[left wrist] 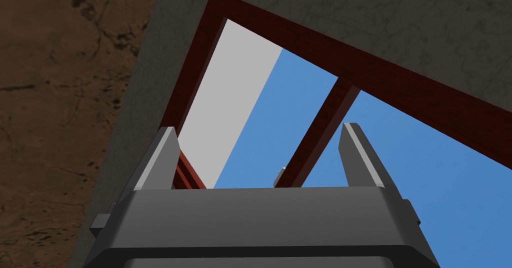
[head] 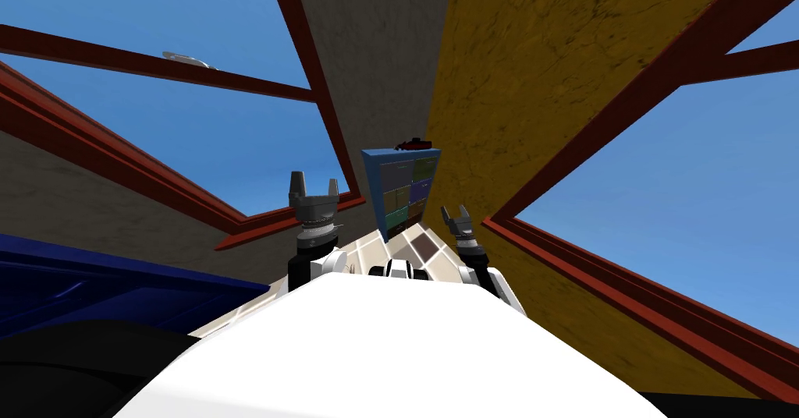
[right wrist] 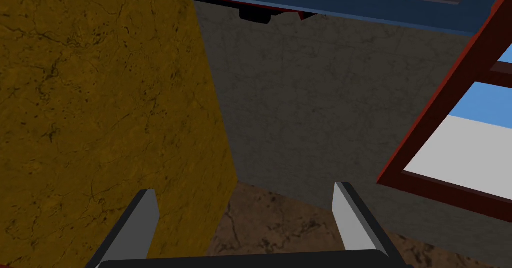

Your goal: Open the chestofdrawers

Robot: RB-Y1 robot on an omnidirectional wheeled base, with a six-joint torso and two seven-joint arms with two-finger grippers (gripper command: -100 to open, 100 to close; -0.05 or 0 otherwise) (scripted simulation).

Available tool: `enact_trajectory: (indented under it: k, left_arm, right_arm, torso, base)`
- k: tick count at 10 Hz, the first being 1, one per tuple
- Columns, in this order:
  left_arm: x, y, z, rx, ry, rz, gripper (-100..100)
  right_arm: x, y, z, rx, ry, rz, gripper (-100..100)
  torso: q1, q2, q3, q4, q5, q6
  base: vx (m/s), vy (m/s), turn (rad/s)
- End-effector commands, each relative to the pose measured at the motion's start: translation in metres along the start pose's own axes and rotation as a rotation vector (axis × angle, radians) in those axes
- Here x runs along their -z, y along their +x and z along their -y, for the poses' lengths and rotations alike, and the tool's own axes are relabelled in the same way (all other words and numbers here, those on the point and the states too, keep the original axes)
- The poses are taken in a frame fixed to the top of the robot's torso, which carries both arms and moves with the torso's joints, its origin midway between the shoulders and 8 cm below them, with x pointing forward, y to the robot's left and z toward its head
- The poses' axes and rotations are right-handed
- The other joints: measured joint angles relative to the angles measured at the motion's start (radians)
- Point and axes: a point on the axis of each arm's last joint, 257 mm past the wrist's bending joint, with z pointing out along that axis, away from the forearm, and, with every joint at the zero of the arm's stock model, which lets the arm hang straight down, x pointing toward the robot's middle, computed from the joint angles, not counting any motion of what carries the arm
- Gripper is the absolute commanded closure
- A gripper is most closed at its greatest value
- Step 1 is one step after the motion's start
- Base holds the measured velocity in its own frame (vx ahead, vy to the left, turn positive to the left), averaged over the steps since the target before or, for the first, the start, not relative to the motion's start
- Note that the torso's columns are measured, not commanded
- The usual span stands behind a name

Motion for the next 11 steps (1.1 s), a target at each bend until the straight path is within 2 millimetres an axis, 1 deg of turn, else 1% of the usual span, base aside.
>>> enact_trajectory:
  k: [1,3,4,6,7,9,10,11]
  left_arm:
    - [0.0,0.0,0.0,0.0,0.0,0.0,0]
    - [0.0,0.0,0.0,0.0,0.0,0.0,0]
    - [0.0,0.0,0.0,0.0,0.0,0.0,0]
    - [0.0,0.0,0.0,0.0,0.0,0.0,0]
    - [0.0,0.0,0.0,0.0,0.0,0.0,0]
    - [0.0,0.0,0.0,0.0,0.0,0.0,0]
    - [0.0,0.0,0.0,0.0,0.0,0.0,0]
    - [0.0,0.0,0.0,0.0,0.0,0.0,0]
  right_arm:
    - [0.0,0.008,-0.003,0.092,-0.017,-0.009,-100]
    - [0.0,0.008,-0.003,0.126,-0.017,-0.009,-100]
    - [0.001,0.014,-0.005,0.186,-0.032,-0.018,-100]
    - [0.001,0.014,-0.005,0.221,-0.033,-0.017,-100]
    - [0.002,0.022,-0.007,0.279,-0.048,-0.026,-100]
    - [0.002,0.022,-0.007,0.314,-0.048,-0.025,-100]
    - [0.003,0.03,-0.009,0.371,-0.064,-0.034,-100]
    - [0.003,0.03,-0.009,0.396,-0.064,-0.033,-100]
  torso:
    - [-0.002,0.001,0.001,0.0,-0.001,0.0]
    - [-0.001,0.0,0.0,0.0,0.0,0.0]
    - [-0.001,0.001,0.001,0.0,0.0,0.0]
    - [0.0,0.0,0.0,0.0,0.0,0.0]
    - [-0.001,0.002,0.001,0.001,0.0,0.0]
    - [-0.001,0.0,0.0,0.0,0.0,0.0]
    - [-0.002,0.001,0.0,0.0,0.0,0.0]
    - [0.0,0.0,0.0,0.0,0.0,0.0]
  base:
    - [0.043,0.026,0.002]
    - [0.043,0.028,0.0]
    - [0.059,0.041,0.001]
    - [0.036,0.034,0.0]
    - [0.04,0.041,0.002]
    - [0.042,0.028,0.0]
    - [0.06,0.045,0.002]
    - [0.065,0.048,-0.001]
